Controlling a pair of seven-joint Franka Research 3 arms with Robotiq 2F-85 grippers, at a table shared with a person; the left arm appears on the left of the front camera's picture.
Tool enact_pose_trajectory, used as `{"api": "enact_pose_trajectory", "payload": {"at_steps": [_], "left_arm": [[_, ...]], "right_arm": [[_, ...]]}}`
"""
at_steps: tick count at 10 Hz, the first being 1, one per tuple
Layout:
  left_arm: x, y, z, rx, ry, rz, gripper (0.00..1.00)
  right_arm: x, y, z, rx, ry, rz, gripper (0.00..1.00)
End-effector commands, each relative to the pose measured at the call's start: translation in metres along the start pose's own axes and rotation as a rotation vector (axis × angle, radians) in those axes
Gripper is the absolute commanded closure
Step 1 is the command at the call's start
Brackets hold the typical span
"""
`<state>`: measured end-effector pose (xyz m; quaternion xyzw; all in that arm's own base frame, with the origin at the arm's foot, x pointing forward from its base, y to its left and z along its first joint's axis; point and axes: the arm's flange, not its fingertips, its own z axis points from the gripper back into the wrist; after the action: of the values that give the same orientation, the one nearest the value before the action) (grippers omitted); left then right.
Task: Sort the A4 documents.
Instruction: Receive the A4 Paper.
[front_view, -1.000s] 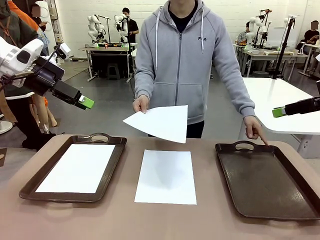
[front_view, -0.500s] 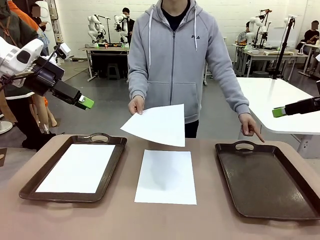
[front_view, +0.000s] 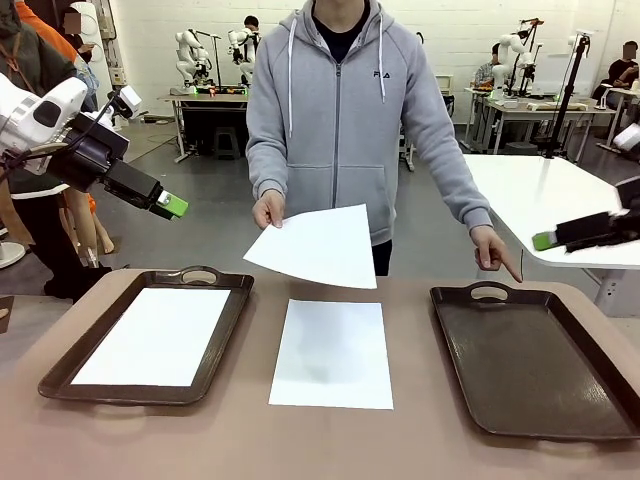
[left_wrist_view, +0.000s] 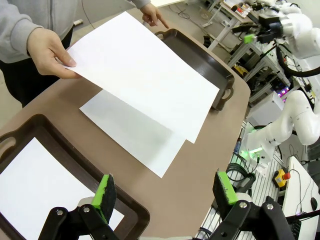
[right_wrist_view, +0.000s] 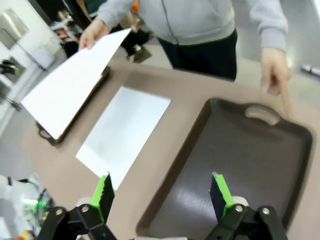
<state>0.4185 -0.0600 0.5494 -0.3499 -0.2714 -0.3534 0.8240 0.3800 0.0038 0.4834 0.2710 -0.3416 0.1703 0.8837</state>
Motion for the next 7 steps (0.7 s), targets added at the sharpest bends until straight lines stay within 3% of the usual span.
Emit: {"api": "enact_pose_trajectory", "payload": {"at_steps": [1,3,7], "left_arm": [[0.0,0.0,0.001,-0.001,0.009,-0.005,0.0],[0.0,0.0,0.001,-0.001,0.009,-0.005,0.0],[0.0,0.0,0.001,-0.001,0.009,-0.005,0.0]], "right_arm": [[0.012,-0.003,-0.071,0.086,0.096,-0.125,0.0],[0.017,0.012,-0.107,0.198,0.119,-0.18,0.0],[0.049,0.03,-0.175,0.632,0.091,-0.486,0.0]]}}
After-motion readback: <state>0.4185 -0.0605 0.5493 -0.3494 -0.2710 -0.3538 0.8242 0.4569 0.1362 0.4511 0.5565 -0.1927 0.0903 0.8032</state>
